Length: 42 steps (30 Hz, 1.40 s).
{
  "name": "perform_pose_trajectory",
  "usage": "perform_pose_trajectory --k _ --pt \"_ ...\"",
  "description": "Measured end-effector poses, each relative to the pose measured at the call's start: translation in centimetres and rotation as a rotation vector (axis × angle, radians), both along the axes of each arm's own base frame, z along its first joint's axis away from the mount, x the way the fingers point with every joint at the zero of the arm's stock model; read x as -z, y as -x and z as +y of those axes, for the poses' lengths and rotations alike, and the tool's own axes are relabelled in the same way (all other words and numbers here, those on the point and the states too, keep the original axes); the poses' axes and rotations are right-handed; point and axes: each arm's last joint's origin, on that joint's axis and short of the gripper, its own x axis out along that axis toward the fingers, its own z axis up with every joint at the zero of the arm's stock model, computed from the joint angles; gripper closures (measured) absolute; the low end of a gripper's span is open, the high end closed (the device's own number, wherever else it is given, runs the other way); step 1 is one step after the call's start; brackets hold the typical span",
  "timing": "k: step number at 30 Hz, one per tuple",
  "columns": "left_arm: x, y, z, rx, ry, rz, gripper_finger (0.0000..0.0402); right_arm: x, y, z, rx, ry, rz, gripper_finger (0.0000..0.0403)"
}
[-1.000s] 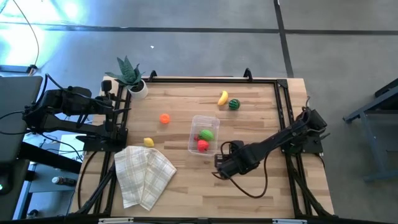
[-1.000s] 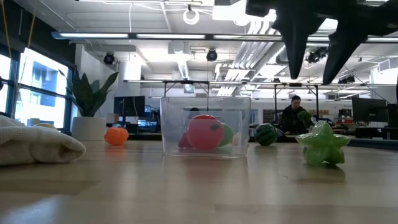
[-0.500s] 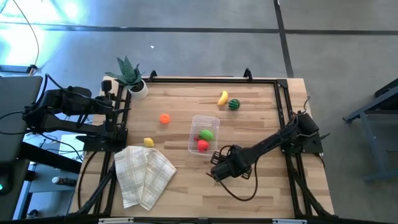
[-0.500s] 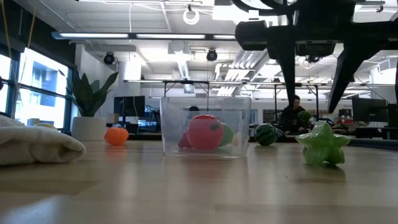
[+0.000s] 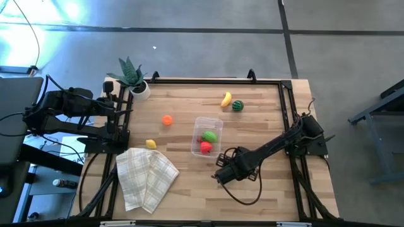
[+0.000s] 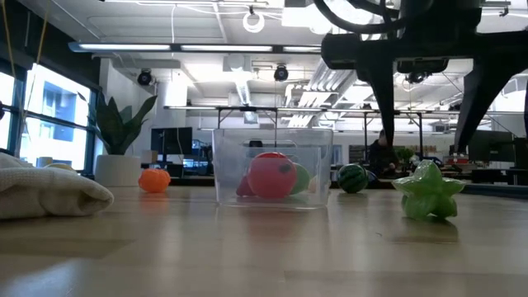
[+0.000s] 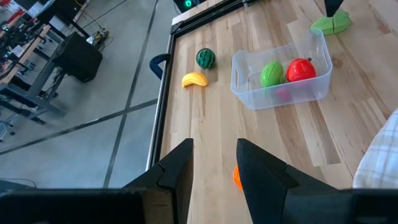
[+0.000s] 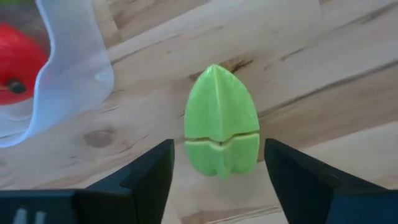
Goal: Pick and placing Produce into tupperware
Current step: Put the starfruit into the transparent bin
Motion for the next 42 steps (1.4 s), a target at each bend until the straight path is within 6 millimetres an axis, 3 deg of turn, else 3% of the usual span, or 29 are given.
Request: perform_pose_trajectory --k 11,29,42 --pt "0.0 0.0 0.0 -0.001 0.000 0.000 0.0289 0.5 0.3 -0.1 -0.112 0.023 0.029 0.0104" --pt "0.0 0.0 0.0 0.000 0.000 0.000 0.0289 4.2 0.7 -0.3 -0.148 -0.025 -0.033 0.0101" --pt "0.0 0.0 0.0 0.000 0.000 0.000 0.0289 5.0 0.6 -1.2 -0.197 -0.009 -0.034 0.0101"
